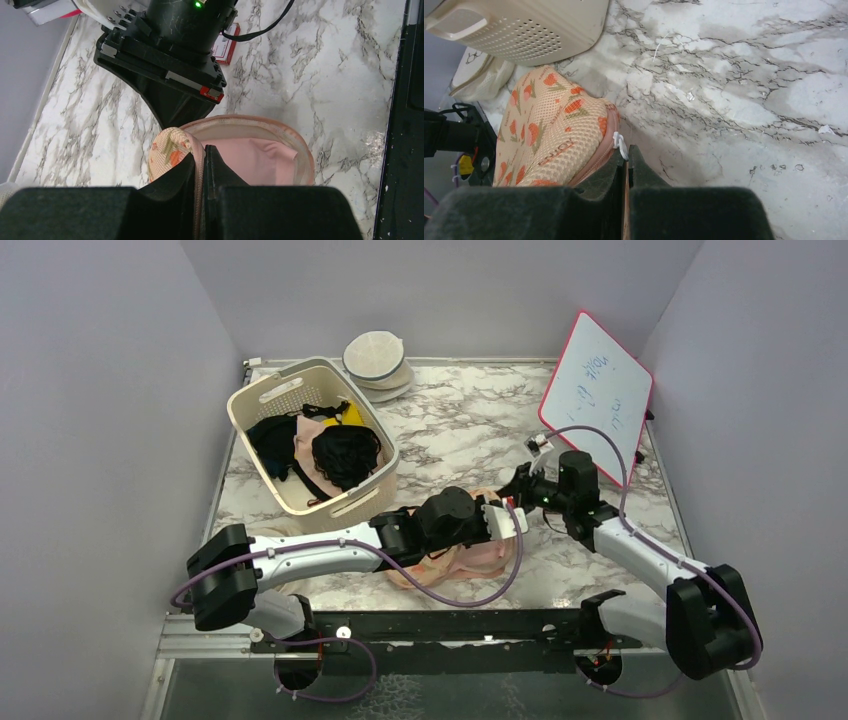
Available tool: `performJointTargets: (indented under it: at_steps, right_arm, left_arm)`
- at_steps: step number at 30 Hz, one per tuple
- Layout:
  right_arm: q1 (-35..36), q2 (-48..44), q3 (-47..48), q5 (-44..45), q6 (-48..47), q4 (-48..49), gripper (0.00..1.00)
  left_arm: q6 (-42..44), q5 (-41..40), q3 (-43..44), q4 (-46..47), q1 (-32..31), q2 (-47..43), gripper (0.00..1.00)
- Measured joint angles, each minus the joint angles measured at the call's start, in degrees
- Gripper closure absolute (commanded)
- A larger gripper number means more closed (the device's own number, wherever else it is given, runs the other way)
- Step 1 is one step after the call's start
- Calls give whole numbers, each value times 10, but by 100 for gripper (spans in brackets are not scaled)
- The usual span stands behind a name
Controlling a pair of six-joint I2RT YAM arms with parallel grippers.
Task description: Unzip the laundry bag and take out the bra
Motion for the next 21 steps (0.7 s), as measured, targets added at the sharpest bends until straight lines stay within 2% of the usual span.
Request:
performJointTargets:
  at_steps: [1,3,8,12,13,17,21]
  right_arm:
    - [0,4,0,0,2,5,98]
    - [0,8,0,7,8,2,90]
    - [0,-12,4,72,28,-50,64]
    - [-1,-59,12,132,42,-115,38]
    - [-1,-70,16,150,49,-133,34]
    - [-1,-125,29,207,74,-193,25]
    - [-1,-176,31,227,91,-236,23]
  left_arm:
    - [0,0,0,0,0,0,100]
    - [0,-1,-1,0,0,-1,100]
    - [-2,-25,-1,7,-1,1,100]
    - [-12,-44,8,8,1,20,100]
    - [-17,-47,13,7,3,28,100]
    - [-35,-48,23,3,12,46,100]
    - [-50,-48,25,1,21,49,96]
